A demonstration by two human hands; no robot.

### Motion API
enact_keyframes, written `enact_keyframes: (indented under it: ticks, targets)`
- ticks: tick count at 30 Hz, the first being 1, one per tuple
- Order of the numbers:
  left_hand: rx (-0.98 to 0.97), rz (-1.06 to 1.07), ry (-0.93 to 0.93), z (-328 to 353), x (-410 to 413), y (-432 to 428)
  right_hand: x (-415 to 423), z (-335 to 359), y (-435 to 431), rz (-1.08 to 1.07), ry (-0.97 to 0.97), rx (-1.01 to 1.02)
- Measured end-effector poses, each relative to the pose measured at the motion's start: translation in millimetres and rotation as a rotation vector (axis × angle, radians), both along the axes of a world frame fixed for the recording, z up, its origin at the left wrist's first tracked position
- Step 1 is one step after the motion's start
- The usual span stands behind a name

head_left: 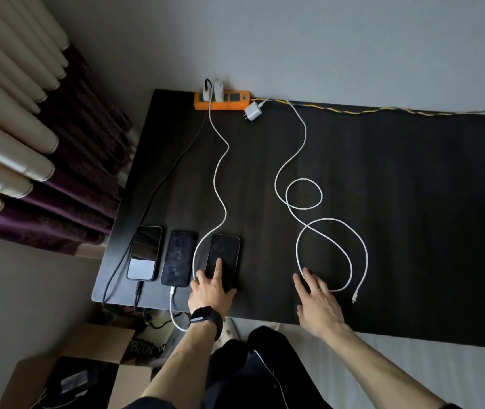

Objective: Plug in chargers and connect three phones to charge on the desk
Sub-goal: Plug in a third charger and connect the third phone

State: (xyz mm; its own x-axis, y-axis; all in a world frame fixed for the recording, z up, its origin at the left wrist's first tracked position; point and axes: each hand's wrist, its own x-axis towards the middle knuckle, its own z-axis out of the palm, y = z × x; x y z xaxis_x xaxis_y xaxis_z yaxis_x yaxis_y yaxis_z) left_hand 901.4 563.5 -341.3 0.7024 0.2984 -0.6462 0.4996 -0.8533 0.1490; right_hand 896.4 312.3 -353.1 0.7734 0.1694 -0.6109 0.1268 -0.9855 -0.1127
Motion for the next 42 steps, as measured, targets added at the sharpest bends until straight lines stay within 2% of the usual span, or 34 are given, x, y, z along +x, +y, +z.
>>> enact_keyframes:
  ticks: [2, 7, 12, 20, 26, 33, 38, 42]
  targets:
    - [0.009, -0.052, 0.020, 2.9, 3.5, 4.6, 6.4, 5.1, 3.1, -0.001, 0.056, -0.019]
    - [0.046, -0.180, -0.062, 22.2, 36.3, 4.8, 33.7, 22.3, 10.6, -0.028, 0.145, -0.042]
    - [-0.057, -0.318, -0.125, 38.0, 66.7, 0.7, 54.1, 41.2, 17.5, -0.114, 0.260, -0.011]
    - [-0.209, -0.316, -0.267, 52.4, 125.2, -15.0, 111.1, 92.1, 11.9, -0.377, 0.142, 0.295]
    - [-0.200, -0.265, -0.355, 42.1, 198.6, -39.8, 190.3, 111.1, -6.7, -0.432, -0.025, 0.517]
    - [-0.068, -0.216, -0.429, -22.4, 293.5, -69.0, 305.5, 68.1, -19.4, -0.393, -0.089, 0.692]
    - [0.077, -0.196, -0.511, -67.4, 312.2, -59.1, 350.0, 31.4, -17.6, -0.419, -0.080, 0.748]
    - [0.100, -0.201, -0.552, -78.1, 321.2, -54.2, 401.4, 6.7, 2.1, -0.477, -0.061, 0.806]
